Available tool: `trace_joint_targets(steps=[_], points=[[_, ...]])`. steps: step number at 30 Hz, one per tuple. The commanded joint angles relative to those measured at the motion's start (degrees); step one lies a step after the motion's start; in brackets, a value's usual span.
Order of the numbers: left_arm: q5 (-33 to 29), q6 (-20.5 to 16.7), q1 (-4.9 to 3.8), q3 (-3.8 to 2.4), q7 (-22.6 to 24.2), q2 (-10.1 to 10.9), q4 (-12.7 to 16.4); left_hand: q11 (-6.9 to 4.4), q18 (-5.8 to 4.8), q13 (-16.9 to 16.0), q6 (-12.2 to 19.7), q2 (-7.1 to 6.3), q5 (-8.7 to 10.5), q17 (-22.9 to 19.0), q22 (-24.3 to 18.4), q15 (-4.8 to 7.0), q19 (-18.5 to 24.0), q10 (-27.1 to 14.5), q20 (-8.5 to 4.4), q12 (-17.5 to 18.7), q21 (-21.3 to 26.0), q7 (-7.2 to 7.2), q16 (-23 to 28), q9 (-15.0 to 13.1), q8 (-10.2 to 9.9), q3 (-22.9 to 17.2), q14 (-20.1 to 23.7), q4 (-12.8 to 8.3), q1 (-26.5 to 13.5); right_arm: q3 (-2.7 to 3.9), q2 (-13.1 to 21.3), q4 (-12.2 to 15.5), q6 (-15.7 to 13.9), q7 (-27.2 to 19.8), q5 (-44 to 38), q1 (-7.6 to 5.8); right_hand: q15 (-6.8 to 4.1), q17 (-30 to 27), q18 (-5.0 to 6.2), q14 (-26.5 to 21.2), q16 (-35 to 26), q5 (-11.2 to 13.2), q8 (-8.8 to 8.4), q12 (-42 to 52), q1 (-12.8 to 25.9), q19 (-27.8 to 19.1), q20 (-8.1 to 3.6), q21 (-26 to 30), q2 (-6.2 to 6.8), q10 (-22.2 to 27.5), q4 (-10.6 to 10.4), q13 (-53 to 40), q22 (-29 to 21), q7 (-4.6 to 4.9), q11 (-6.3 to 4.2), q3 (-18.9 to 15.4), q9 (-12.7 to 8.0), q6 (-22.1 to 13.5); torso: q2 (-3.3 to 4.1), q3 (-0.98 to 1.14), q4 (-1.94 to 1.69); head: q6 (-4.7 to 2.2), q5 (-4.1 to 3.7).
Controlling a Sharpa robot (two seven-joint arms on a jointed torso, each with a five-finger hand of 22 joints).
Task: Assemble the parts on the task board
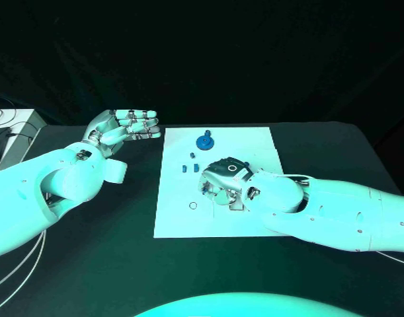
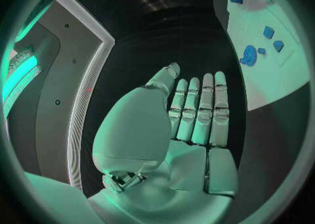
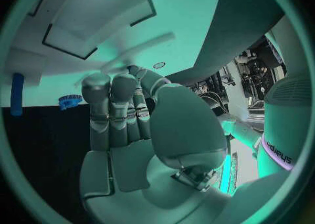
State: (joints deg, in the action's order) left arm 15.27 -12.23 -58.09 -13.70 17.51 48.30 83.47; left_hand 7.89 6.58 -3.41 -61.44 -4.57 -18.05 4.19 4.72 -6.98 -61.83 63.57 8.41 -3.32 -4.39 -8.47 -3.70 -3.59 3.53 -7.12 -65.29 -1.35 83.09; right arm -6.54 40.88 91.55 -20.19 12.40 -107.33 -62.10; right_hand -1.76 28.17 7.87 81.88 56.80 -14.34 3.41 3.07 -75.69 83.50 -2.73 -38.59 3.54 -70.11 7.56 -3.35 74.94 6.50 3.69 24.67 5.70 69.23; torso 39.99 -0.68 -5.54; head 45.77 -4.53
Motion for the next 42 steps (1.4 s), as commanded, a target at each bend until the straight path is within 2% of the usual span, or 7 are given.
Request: trace_joint_targets(steps=[1, 9, 15, 27, 35, 39, 42], points=[[-0.1, 0.7, 0.00, -0.05, 0.4, 0.0, 0.2, 0.15, 0.26, 0.0, -0.1, 0.23, -0.22, 0.0, -0.1, 0.11, 0.0, -0.4, 0.46, -0.1, -0.2, -0.41, 0.2, 0.0, 0.0, 0.2, 0.3, 0.0, 0.0, -0.17, 0.0, -0.2, -0.8, -0.3, -0.5, 0.14, 0.14, -0.1, 0.67, -0.2, -0.1, 0.4, 0.20, 0.3, 0.7, 2.0, 0.22, 0.6, 1.86, 1.7, -0.7, 0.0, 4.3, 0.36, 0.56, -2.0, -0.6, -1.0, 0.03, 0.02, 0.01, -0.03, 0.02], [-0.1, 0.7, 0.00, -0.05, 0.4, 0.0, 0.2, 0.17, 0.26, 0.0, 0.0, 0.22, -0.22, 0.1, -0.1, 0.08, 0.1, -0.5, 0.49, -0.1, -0.2, -0.43, 0.2, 0.0, 0.0, 0.2, 0.4, -0.1, 0.0, -0.20, 0.5, 0.3, -4.4, -1.3, 0.1, 0.14, 0.71, -0.5, 1.50, -0.2, -0.6, 1.7, 0.16, 0.4, -0.4, 2.1, 0.92, 4.2, 4.41, 5.8, -4.0, -0.1, 3.6, -0.04, 1.48, -9.2, -1.8, -4.4, 0.03, 0.00, 0.00, -0.05, -0.08], [-0.1, 0.8, 0.00, -0.05, 0.3, 0.1, 0.1, 0.17, 0.26, 0.0, 0.0, 0.22, -0.22, 0.1, -0.1, 0.08, 0.1, -0.5, 0.49, -0.1, -0.2, -0.43, 0.2, 0.0, 0.0, 0.2, 0.4, -0.1, 0.0, -0.20, 1.5, 1.0, -6.1, -1.4, 0.3, 0.14, 0.95, -0.8, 1.99, -0.1, -0.9, 1.6, 0.15, 0.4, -2.6, 2.5, 1.28, 6.4, 4.42, 7.5, -6.0, -0.1, 3.3, 0.00, 1.84, -13.2, -1.7, -4.8, 0.01, 0.00, 0.02, -0.07, -0.17], [-0.1, 0.8, 0.00, -0.05, 0.2, 0.2, 0.2, 0.22, 0.28, 0.0, 0.1, 0.22, -0.22, 0.1, -0.2, 0.04, 0.2, -0.6, 0.56, -0.1, -0.2, -0.49, 0.2, 0.0, 0.0, 0.3, 0.5, -0.2, 0.0, 0.17, 5.8, 4.4, -9.6, -2.0, 5.7, -0.24, 0.76, -0.8, 2.00, 0.0, -0.7, 1.0, 0.14, 0.3, -3.7, 3.1, 1.17, 7.4, 4.37, 5.8, -7.3, 0.0, 3.5, 0.12, 1.51, -13.4, -1.7, -4.9, 0.04, 0.02, 0.06, -0.34, -0.32], [0.0, 0.7, 0.01, -0.05, 0.4, 0.2, 0.0, 0.21, 0.28, 0.0, 0.2, 0.22, -0.22, 0.1, -0.3, 0.03, 0.2, -0.6, 0.59, -0.1, -0.1, -0.38, 0.2, 0.0, 0.0, 0.4, 0.5, -0.1, 0.0, 0.93, 10.6, 6.2, -8.8, -3.6, 15.5, -2.90, 0.41, -0.5, 1.31, -0.1, 0.0, 0.3, 0.15, 0.3, -2.9, 3.2, 0.69, 5.3, 5.08, 2.4, -7.0, -0.1, 4.0, 1.05, 0.99, -10.9, -1.7, -5.4, -0.11, 0.03, 0.05, -0.59, -0.60], [0.0, 0.7, 0.02, -0.05, 0.4, 0.2, 0.0, 0.14, 0.23, 0.0, 0.1, 0.22, -0.22, 0.1, -0.3, 0.06, 0.3, -0.4, 0.64, -0.1, -0.1, -0.32, 0.2, 0.0, 0.0, 0.4, 0.5, -0.1, -0.1, 1.19, 12.5, 6.0, -6.9, -4.4, 18.6, -4.52, 0.49, -0.4, 1.26, -0.1, 0.2, 0.0, 0.16, 0.4, -2.4, 3.2, 0.71, 5.0, 5.46, 3.0, -7.1, -0.1, 4.0, 0.94, 1.09, -12.0, -1.7, -5.7, -0.05, 0.02, 0.08, -0.76, -0.74], [0.0, 0.7, 0.03, -0.05, 0.5, 0.2, -0.1, 0.14, 0.23, 0.0, 0.1, 0.22, -0.21, 0.1, -0.3, 0.07, 0.3, -0.4, 0.65, -0.1, -0.1, -0.32, 0.2, 0.0, 0.0, 0.4, 0.5, -0.1, -0.1, 1.30, 13.5, 5.0, -5.6, -5.1, 19.7, -5.64, 0.66, -0.3, 1.39, -0.2, 0.3, -0.7, 0.18, 0.4, -2.5, 3.1, 0.86, 5.2, 5.35, 4.6, -7.0, -0.1, 3.9, 0.70, 1.35, -15.3, -1.7, -6.1, -0.09, 0.03, 0.05, -0.89, -0.86]])
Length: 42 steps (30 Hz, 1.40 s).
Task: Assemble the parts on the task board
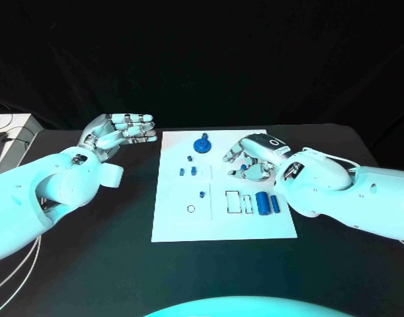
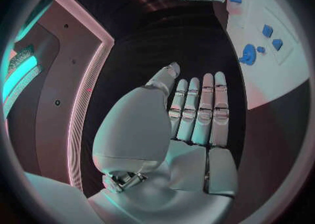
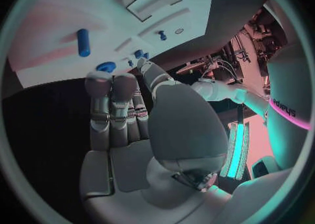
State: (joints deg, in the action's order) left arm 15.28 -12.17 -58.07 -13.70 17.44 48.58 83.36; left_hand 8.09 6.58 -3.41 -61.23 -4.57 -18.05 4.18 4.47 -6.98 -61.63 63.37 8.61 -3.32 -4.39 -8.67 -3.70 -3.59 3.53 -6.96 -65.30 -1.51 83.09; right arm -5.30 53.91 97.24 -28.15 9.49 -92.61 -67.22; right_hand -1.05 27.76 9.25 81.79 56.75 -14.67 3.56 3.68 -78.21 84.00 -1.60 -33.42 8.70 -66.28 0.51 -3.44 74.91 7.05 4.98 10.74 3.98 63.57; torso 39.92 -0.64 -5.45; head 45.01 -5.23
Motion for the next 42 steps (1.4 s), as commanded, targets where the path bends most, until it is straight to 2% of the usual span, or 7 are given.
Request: trace_joint_targets(steps=[1, 6, 14, 25, 32, 37, 42], points=[[0.0, 0.7, 0.02, -0.05, 0.5, -0.1, 0.0, -0.08, 0.21, 0.0, -0.1, 0.22, -0.22, 0.1, -0.1, 0.06, 0.2, -0.2, 0.45, -0.1, -0.1, -0.11, 0.2, 0.0, 0.0, 0.3, 0.4, 0.1, -0.1, 0.09, 0.7, -1.1, 2.8, -2.3, 5.0, -0.78, -0.03, 0.1, 0.09, -0.2, 0.4, -0.4, 0.05, -0.2, -0.4, 2.6, -0.20, 0.1, -0.13, 0.9, 0.1, -0.1, 3.9, 0.03, 0.11, -2.4, 0.0, -0.5, -0.02, -0.01, -0.04, -0.15, -0.19], [0.0, 0.7, 0.04, -0.05, 0.6, -0.2, 0.0, -0.09, 0.21, 0.0, -0.1, 0.22, -0.23, 0.1, -0.1, 0.07, 0.2, -0.2, 0.45, -0.1, 0.0, -0.10, 0.2, 0.0, 0.0, 0.3, 0.4, 0.1, -0.1, 0.16, 1.4, -4.1, 6.0, -2.9, 2.9, -1.67, 0.36, 0.3, 0.68, -0.3, 0.6, -0.6, 0.02, -0.2, -1.3, 2.6, 0.16, 2.1, 0.11, 3.8, -0.8, -0.1, 3.4, -0.52, 0.55, -6.2, 0.0, -1.6, 0.02, -0.07, -0.07, -0.30, -0.34], [0.0, 0.7, 0.06, -0.05, 0.6, -0.2, 0.0, -0.09, 0.21, 0.0, -0.1, 0.22, -0.23, 0.1, -0.1, 0.07, 0.2, -0.2, 0.45, -0.1, 0.0, -0.10, 0.2, 0.0, 0.0, 0.3, 0.4, 0.1, -0.1, 0.11, 0.9, -6.5, 9.9, -2.4, -1.3, -1.85, 0.54, 0.5, 0.99, -0.3, 0.6, -0.6, 0.00, -0.2, -2.7, 2.8, 0.44, 2.8, 0.91, 4.8, -2.9, -0.1, 3.4, -1.12, 0.80, -7.1, 0.1, -2.2, 0.08, -0.06, -0.12, -0.34, -0.28], [0.0, 0.7, 0.06, -0.05, 0.6, -0.1, 0.1, -0.09, 0.21, 0.0, -0.1, 0.22, -0.23, 0.1, -0.1, 0.07, 0.2, -0.2, 0.45, -0.1, 0.0, -0.10, 0.2, 0.0, 0.0, 0.3, 0.4, 0.1, -0.1, -0.21, -1.1, -8.7, 12.2, -1.9, -3.9, -1.24, 0.13, 0.5, 0.79, -0.2, 0.4, -0.8, 0.00, -0.2, -2.9, 2.8, 0.15, 2.7, -0.28, 2.2, -1.7, 0.0, 3.4, -1.09, 0.20, -6.3, 0.1, -2.1, 0.10, -0.05, -0.19, -0.28, -0.35], [0.0, 0.6, 0.06, -0.05, 0.6, 0.0, 0.1, -0.10, 0.19, 0.0, -0.1, 0.25, -0.24, 0.1, -0.1, 0.07, 0.2, -0.1, 0.44, -0.1, -0.1, -0.13, 0.2, 0.0, 0.0, 0.3, 0.4, 0.1, 0.0, -0.29, -1.9, -9.1, 12.5, -1.5, -4.6, -0.80, -0.40, 0.6, 0.29, -0.1, 0.5, -0.2, -0.01, -0.3, -2.9, 2.9, -0.36, 1.3, -1.76, -1.1, -0.2, 0.1, 3.8, -0.58, -0.49, -2.2, 0.1, -0.5, 0.11, -0.06, -0.15, -0.13, -0.33], [0.0, 0.6, 0.06, -0.05, 0.6, 0.0, 0.2, -0.10, 0.19, 0.0, -0.1, 0.25, -0.24, 0.1, -0.1, 0.07, 0.2, -0.1, 0.44, -0.1, -0.1, -0.13, 0.2, 0.0, 0.0, 0.3, 0.4, 0.1, 0.0, -0.32, -2.2, -9.1, 12.5, -1.3, -4.8, -0.64, -0.76, 0.9, -0.19, -0.1, 0.7, 0.3, 0.04, -0.3, -1.0, 2.8, -0.82, 0.1, -1.45, -3.5, 1.2, 0.0, 4.0, -0.26, -1.04, 6.5, 0.1, 1.8, 0.08, -0.03, -0.11, -0.24, -0.31], [0.0, 0.5, 0.06, -0.05, 0.6, 0.1, 0.2, -0.10, 0.19, 0.0, -0.1, 0.28, -0.24, 0.1, -0.1, 0.08, 0.2, -0.1, 0.42, -0.1, -0.1, -0.15, 0.2, 0.0, 0.0, 0.3, 0.4, 0.2, 0.0, -0.33, -2.4, -9.2, 12.6, -1.2, -4.8, -0.55, -1.06, 1.0, -0.39, -0.1, 0.8, 1.0, 0.10, -0.3, -0.8, 2.8, -1.08, -0.4, -2.82, -4.9, 2.0, 0.0, 4.0, -0.44, -1.49, 8.6, 0.2, 3.4, 0.04, -0.06, -0.10, -0.13, -0.37]])
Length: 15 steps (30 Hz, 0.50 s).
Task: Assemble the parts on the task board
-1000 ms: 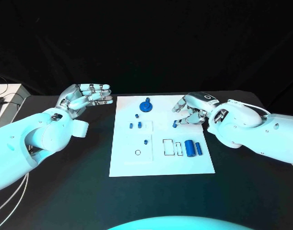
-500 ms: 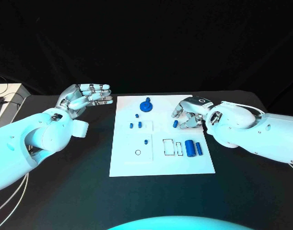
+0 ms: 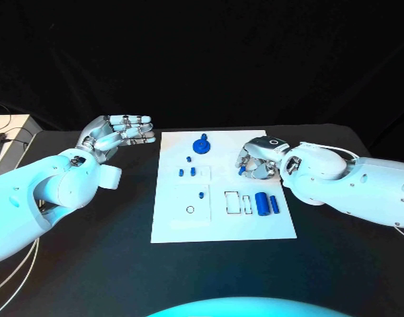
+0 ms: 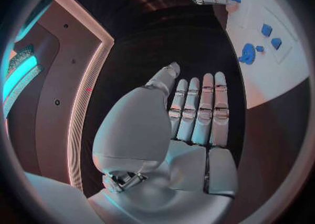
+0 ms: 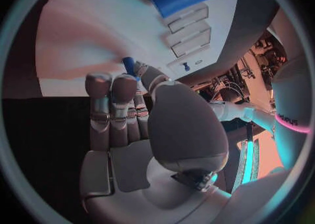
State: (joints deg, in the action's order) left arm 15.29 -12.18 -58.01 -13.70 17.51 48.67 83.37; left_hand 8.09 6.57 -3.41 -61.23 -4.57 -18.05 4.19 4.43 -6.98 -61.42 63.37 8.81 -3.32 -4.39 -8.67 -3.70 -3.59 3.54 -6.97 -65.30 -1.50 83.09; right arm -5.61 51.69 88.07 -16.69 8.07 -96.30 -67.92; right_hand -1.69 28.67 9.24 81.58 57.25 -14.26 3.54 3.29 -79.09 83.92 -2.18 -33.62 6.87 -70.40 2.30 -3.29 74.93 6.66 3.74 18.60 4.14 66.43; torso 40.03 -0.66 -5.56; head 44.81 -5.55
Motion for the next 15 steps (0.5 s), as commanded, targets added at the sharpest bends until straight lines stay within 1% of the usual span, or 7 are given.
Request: trace_joint_targets(steps=[1, 3, 4, 5, 10, 12, 15], points=[[0.0, 0.5, 0.00, -0.05, 0.5, 0.0, 0.2, -0.10, 0.19, 0.0, -0.1, 0.28, -0.24, 0.1, 0.0, 0.07, 0.0, -0.1, 0.22, -0.1, -0.1, -0.15, 0.2, 0.0, 0.0, 0.3, 0.4, 0.2, 0.0, -0.03, -0.2, 0.0, 1.1, 0.2, -1.2, 0.17, -0.46, 0.1, -0.44, 0.1, 0.3, 0.9, 0.12, 0.1, 0.1, 2.9, -0.54, -0.4, -1.22, -1.0, 0.4, -0.1, 4.0, -0.07, -0.32, 1.1, 0.1, 0.7, -0.06, -0.04, 0.01, 0.08, -0.08], [0.0, 0.5, 0.00, -0.05, 0.5, 0.0, 0.2, -0.10, 0.19, 0.0, -0.1, 0.28, -0.24, 0.1, 0.0, 0.07, 0.0, -0.1, 0.22, -0.1, -0.1, -0.15, 0.2, 0.0, 0.0, 0.3, 0.4, 0.2, 0.0, -0.04, -0.3, 0.0, 1.1, 0.4, -1.5, 0.20, -0.63, 0.2, -0.64, 0.1, 0.3, 1.2, 0.11, 0.1, 0.3, 2.9, -0.73, -0.9, -1.82, -1.7, 0.9, -0.2, 4.1, -0.17, -0.52, 1.8, 0.1, 1.4, -0.05, -0.05, 0.01, 0.04, -0.06], [0.0, 0.5, 0.00, -0.05, 0.5, 0.0, 0.2, -0.10, 0.19, 0.0, -0.1, 0.28, -0.24, 0.1, 0.0, 0.07, 0.0, -0.1, 0.22, -0.1, -0.1, -0.15, 0.2, 0.0, 0.0, 0.3, 0.4, 0.2, 0.0, -0.04, -0.3, 0.0, 1.0, 0.4, -1.6, 0.21, -0.65, 0.2, -0.66, 0.1, 0.4, 1.3, 0.10, 0.1, 0.3, 2.9, -0.75, -0.9, -1.88, -1.8, 1.0, -0.2, 4.2, -0.17, -0.52, 1.8, 0.1, 1.5, -0.05, -0.05, 0.01, 0.06, -0.08], [0.0, 0.5, 0.00, -0.05, 0.5, 0.0, 0.2, -0.10, 0.19, 0.0, -0.1, 0.28, -0.24, 0.1, 0.0, 0.07, 0.0, -0.1, 0.22, -0.1, -0.1, -0.15, 0.2, 0.0, 0.0, 0.3, 0.4, 0.2, 0.0, -0.04, -0.3, -0.1, 1.0, 0.5, -1.8, 0.22, -0.69, 0.3, -0.73, 0.1, 0.3, 1.4, 0.15, 0.1, 0.4, 2.9, -0.81, -1.0, -2.31, -2.0, 1.2, -0.2, 4.2, -0.28, -0.68, 2.0, 0.2, 1.8, -0.06, -0.06, -0.01, 0.08, -0.11], [-0.1, 0.5, 0.00, -0.05, 0.5, 0.0, 0.2, -0.11, 0.20, 0.0, -0.1, 0.31, -0.24, 0.1, 0.0, 0.09, -0.1, -0.1, 0.21, -0.1, -0.1, -0.15, 0.2, 0.0, 0.0, 0.2, 0.4, 0.2, 0.0, -0.04, -0.4, -0.2, 0.8, 1.0, -2.4, 0.26, -0.84, 0.4, -0.95, 0.1, 0.3, 1.6, 0.15, 0.1, 0.6, 2.8, -1.02, -1.5, -3.51, -2.6, 2.3, -0.2, 4.2, -0.35, -0.84, 2.4, 0.3, 2.4, -0.05, -0.04, 0.01, 0.09, -0.09], [-0.1, 0.5, 0.00, -0.05, 0.5, 0.0, 0.2, -0.11, 0.20, 0.0, -0.1, 0.31, -0.24, 0.1, 0.0, 0.09, -0.1, -0.1, 0.21, -0.1, -0.1, -0.15, 0.2, 0.0, 0.0, 0.2, 0.4, 0.2, 0.0, -0.05, -0.4, -0.2, 0.6, 1.1, -2.7, 0.27, -0.87, 0.5, -1.01, 0.1, 0.3, 2.7, 0.18, 0.1, 0.2, 2.8, -1.06, -1.8, -4.10, -2.7, 2.6, -0.2, 4.3, -0.30, -0.89, 3.0, 0.3, 2.6, 0.00, 0.00, 0.00, -0.03, -0.10], [-0.1, 0.5, 0.00, -0.05, 0.5, 0.0, 0.2, -0.11, 0.20, 0.0, -0.1, 0.31, -0.24, 0.1, 0.0, 0.09, -0.1, -0.1, 0.21, -0.1, -0.1, -0.15, 0.2, 0.0, 0.0, 0.2, 0.4, 0.2, 0.0, -0.05, -0.4, -0.1, -0.3, 1.4, -3.2, 0.29, -1.08, 0.6, -1.12, 0.1, 0.3, 3.6, 0.31, 0.1, 0.1, 2.8, -1.20, -2.2, -4.61, -3.9, 3.1, -0.2, 4.3, -0.45, -1.24, 4.1, 0.6, 3.3, -0.05, -0.01, 0.05, -0.01, -0.01]])
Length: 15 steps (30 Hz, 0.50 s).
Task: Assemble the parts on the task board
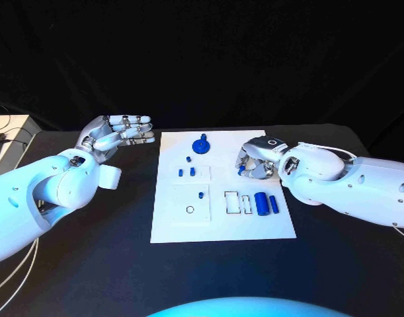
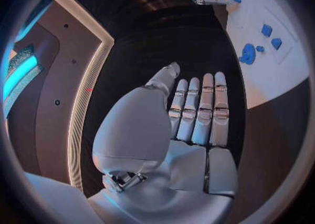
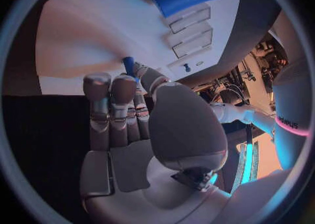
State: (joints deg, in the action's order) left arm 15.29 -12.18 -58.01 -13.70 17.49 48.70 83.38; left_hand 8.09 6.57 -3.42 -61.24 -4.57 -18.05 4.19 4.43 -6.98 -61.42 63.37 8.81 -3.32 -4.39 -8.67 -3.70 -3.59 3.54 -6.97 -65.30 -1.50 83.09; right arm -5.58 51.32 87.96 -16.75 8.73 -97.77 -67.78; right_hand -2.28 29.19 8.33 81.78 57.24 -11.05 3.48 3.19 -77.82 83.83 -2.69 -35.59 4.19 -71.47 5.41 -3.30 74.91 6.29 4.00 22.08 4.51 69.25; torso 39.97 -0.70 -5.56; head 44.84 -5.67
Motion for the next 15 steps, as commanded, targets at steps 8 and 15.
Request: trace_joint_targets(steps=[8, 15], points=[[-0.1, 0.6, 0.01, -0.05, 0.5, -0.1, 0.1, -0.11, 0.20, 0.0, -0.1, 0.31, -0.24, 0.1, 0.0, 0.09, -0.1, -0.1, 0.21, -0.1, -0.1, -0.15, 0.2, 0.0, 0.0, 0.2, 0.4, 0.2, 0.0, -0.07, 0.4, 1.4, -3.4, 0.7, -2.0, 0.18, -0.60, 0.2, -0.58, 0.0, 0.2, 5.3, 0.35, 0.2, -1.2, 2.8, -0.93, -1.3, -2.54, -3.6, 0.6, -0.3, 4.5, 0.07, -1.65, 2.5, 0.7, 0.7, 0.02, 0.09, -0.04, -0.11, 0.17], [-0.1, 0.7, 0.10, -0.05, 0.5, -0.2, 0.0, -0.11, 0.20, 0.0, -0.1, 0.31, -0.24, 0.1, 0.0, 0.09, -0.1, -0.1, 0.21, -0.1, -0.1, -0.15, 0.2, 0.0, 0.0, 0.2, 0.4, 0.2, 0.0, 0.31, 1.8, 4.6, -5.8, 0.7, -1.8, -0.24, -0.61, 0.4, -0.62, 0.0, 0.1, 6.1, 0.36, 0.2, -1.4, 2.8, -0.97, -1.5, -2.37, -3.6, 0.6, -0.3, 4.5, 0.10, -1.65, 3.0, 0.9, 0.7, 0.06, 0.06, -0.03, 0.02, 0.30]])
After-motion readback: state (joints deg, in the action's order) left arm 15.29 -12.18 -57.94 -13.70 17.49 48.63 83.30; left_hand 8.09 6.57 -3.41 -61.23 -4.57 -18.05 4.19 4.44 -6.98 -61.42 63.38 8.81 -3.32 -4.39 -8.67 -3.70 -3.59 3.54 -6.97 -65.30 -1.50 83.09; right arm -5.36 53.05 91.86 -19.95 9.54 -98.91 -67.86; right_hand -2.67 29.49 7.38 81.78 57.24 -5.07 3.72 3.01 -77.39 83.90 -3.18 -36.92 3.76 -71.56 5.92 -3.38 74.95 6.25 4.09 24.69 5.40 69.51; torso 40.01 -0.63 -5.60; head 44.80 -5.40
